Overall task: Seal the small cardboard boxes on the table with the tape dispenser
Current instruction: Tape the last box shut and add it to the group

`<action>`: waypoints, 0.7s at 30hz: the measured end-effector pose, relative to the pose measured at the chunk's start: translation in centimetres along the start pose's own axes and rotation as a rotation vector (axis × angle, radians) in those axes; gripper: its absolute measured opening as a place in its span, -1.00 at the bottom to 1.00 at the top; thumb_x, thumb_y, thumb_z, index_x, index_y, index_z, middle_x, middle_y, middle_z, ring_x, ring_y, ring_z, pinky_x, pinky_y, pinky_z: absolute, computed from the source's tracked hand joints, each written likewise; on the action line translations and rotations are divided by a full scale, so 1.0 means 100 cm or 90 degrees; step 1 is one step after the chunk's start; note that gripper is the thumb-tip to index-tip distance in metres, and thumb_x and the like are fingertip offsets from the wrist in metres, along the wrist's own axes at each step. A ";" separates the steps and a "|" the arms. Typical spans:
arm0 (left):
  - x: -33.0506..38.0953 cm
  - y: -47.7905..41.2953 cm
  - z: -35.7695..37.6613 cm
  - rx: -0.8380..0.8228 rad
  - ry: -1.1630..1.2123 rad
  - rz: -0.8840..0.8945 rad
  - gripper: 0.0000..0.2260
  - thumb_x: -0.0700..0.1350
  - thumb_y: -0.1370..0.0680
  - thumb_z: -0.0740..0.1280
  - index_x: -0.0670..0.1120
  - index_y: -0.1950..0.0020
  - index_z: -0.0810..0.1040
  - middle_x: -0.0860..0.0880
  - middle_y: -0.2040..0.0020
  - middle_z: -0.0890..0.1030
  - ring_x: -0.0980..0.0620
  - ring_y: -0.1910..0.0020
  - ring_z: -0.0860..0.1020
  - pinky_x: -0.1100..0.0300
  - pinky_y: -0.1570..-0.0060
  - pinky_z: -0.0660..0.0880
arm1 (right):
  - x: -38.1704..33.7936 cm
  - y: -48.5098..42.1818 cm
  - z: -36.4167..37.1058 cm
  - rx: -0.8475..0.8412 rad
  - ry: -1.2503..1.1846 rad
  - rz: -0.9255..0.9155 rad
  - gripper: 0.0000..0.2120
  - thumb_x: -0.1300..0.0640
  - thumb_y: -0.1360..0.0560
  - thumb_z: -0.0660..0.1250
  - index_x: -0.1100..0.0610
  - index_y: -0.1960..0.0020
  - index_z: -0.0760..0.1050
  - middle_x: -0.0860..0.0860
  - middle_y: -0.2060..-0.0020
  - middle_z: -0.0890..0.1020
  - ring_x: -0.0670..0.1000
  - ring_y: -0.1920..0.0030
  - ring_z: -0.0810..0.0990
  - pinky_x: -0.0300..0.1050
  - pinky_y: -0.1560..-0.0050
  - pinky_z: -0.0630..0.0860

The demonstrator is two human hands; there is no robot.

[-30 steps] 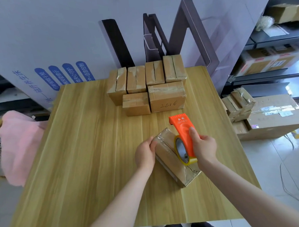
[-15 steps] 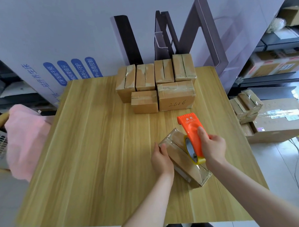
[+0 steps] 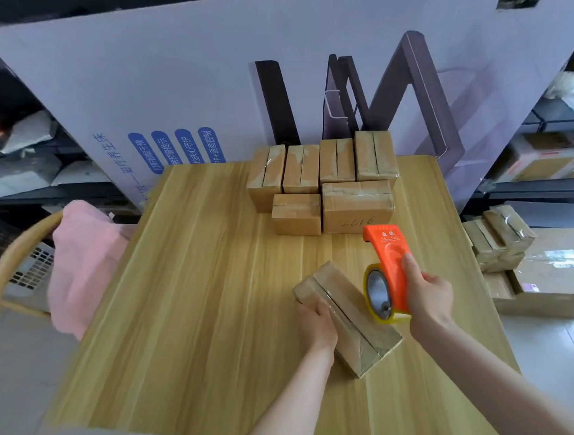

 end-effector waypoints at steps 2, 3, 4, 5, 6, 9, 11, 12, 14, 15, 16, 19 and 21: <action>0.010 -0.018 -0.028 0.053 -0.041 0.003 -0.65 -0.01 -0.64 0.13 -0.16 -0.37 0.33 -0.05 -0.15 0.57 -0.09 -0.10 0.56 0.09 -0.14 0.47 | -0.011 -0.003 0.008 -0.024 0.002 -0.003 -0.51 -0.18 -0.47 0.36 0.19 0.41 0.45 0.03 0.50 0.47 0.00 0.48 0.42 -0.14 0.45 0.30; 0.016 -0.030 -0.044 0.085 -0.067 0.009 -0.63 0.00 -0.64 0.14 -0.18 -0.37 0.34 -0.12 -0.20 0.57 -0.14 -0.14 0.56 0.07 -0.15 0.47 | -0.015 -0.006 0.014 -0.037 0.005 -0.006 -0.51 -0.18 -0.47 0.36 0.19 0.41 0.45 0.03 0.50 0.47 0.00 0.48 0.42 -0.14 0.45 0.30; 0.022 -0.044 -0.060 0.117 -0.092 0.018 -0.62 0.01 -0.64 0.14 -0.18 -0.38 0.33 -0.16 -0.24 0.55 -0.17 -0.18 0.54 0.08 -0.15 0.45 | -0.018 -0.007 0.021 -0.051 0.006 -0.011 -0.51 -0.17 -0.47 0.36 0.19 0.41 0.44 0.03 0.50 0.47 0.01 0.48 0.41 -0.14 0.44 0.31; 0.028 -0.057 -0.074 0.142 -0.112 0.023 -0.60 0.01 -0.64 0.15 -0.18 -0.41 0.30 -0.19 -0.28 0.53 -0.19 -0.22 0.52 0.08 -0.15 0.40 | -0.020 -0.008 0.027 -0.064 0.006 -0.013 -0.51 -0.17 -0.48 0.36 0.20 0.40 0.44 0.04 0.49 0.47 0.02 0.47 0.41 -0.14 0.43 0.32; 0.033 -0.070 -0.089 0.162 -0.127 0.016 -0.57 0.01 -0.64 0.15 -0.17 -0.45 0.26 -0.20 -0.32 0.50 -0.21 -0.25 0.49 0.07 -0.17 0.38 | -0.021 -0.008 0.033 -0.072 0.009 -0.011 -0.51 -0.17 -0.48 0.36 0.21 0.40 0.44 0.05 0.48 0.47 0.02 0.47 0.41 -0.14 0.42 0.33; 0.044 -0.104 -0.131 0.210 -0.162 -0.010 -0.51 0.03 -0.64 0.13 -0.16 -0.51 0.18 -0.22 -0.39 0.43 -0.24 -0.32 0.44 -0.02 -0.27 0.34 | -0.019 -0.006 0.047 -0.082 0.022 -0.012 -0.49 -0.16 -0.48 0.36 0.20 0.43 0.39 0.04 0.51 0.42 0.03 0.48 0.36 -0.13 0.44 0.28; 0.053 -0.126 -0.155 0.235 -0.150 -0.006 -0.50 0.03 -0.64 0.13 -0.17 -0.52 0.15 -0.22 -0.44 0.36 -0.23 -0.37 0.38 -0.05 -0.36 0.30 | -0.016 -0.005 0.058 -0.097 0.038 -0.025 -0.48 -0.16 -0.48 0.36 0.20 0.45 0.38 0.04 0.54 0.41 0.03 0.49 0.34 -0.13 0.44 0.26; 0.058 -0.137 -0.164 0.240 -0.139 -0.009 -0.48 0.03 -0.64 0.13 -0.17 -0.53 0.13 -0.22 -0.46 0.33 -0.23 -0.39 0.35 -0.07 -0.37 0.28 | -0.016 -0.003 0.067 -0.109 0.044 -0.035 -0.48 -0.15 -0.49 0.36 0.19 0.45 0.37 0.03 0.55 0.40 0.02 0.50 0.33 -0.13 0.44 0.26; 0.071 -0.160 -0.177 0.241 -0.133 -0.009 -0.46 0.05 -0.64 0.11 -0.15 -0.55 0.08 -0.21 -0.48 0.30 -0.24 -0.41 0.33 -0.10 -0.38 0.27 | -0.019 0.002 0.087 -0.138 0.068 -0.064 -0.48 -0.13 -0.50 0.35 0.17 0.48 0.36 -0.03 0.62 0.37 -0.04 0.56 0.31 -0.14 0.46 0.24; 0.078 -0.174 -0.181 0.240 -0.136 -0.006 -0.45 0.06 -0.64 0.10 -0.15 -0.56 0.07 -0.21 -0.48 0.29 -0.24 -0.41 0.32 -0.11 -0.38 0.27 | -0.021 0.005 0.099 -0.151 0.085 -0.086 -0.48 -0.11 -0.51 0.34 0.15 0.50 0.34 -0.06 0.66 0.35 -0.08 0.61 0.29 -0.15 0.47 0.22; 0.087 -0.187 -0.184 0.237 -0.142 -0.001 -0.45 0.07 -0.65 0.09 -0.14 -0.56 0.07 -0.21 -0.48 0.29 -0.24 -0.41 0.33 -0.12 -0.37 0.29 | -0.023 0.009 0.112 -0.162 0.099 -0.103 -0.47 -0.09 -0.52 0.34 0.13 0.52 0.33 -0.08 0.69 0.34 -0.11 0.65 0.26 -0.16 0.49 0.22; 0.115 -0.231 -0.190 0.248 -0.182 0.028 -0.49 0.08 -0.65 0.06 -0.13 -0.55 0.11 -0.20 -0.44 0.37 -0.24 -0.35 0.41 -0.09 -0.28 0.38 | -0.025 0.021 0.154 -0.202 0.127 -0.131 -0.48 -0.03 -0.52 0.34 0.14 0.55 0.41 -0.01 0.70 0.45 -0.05 0.71 0.39 -0.27 0.63 0.28; 0.137 -0.264 -0.194 0.259 -0.238 0.057 -0.50 0.09 -0.66 0.04 -0.13 -0.53 0.15 -0.19 -0.39 0.44 -0.24 -0.30 0.45 -0.06 -0.18 0.40 | -0.024 0.029 0.180 -0.215 0.140 -0.124 -0.56 -0.02 -0.51 0.35 0.13 0.50 0.51 0.08 0.66 0.52 0.03 0.69 0.49 -0.32 0.69 0.29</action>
Point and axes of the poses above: each hand's wrist, its own y-axis away from the middle knuckle, its own z-axis out of the palm, x = y × z, the point moved 9 cm from there along -y, towards the middle knuckle
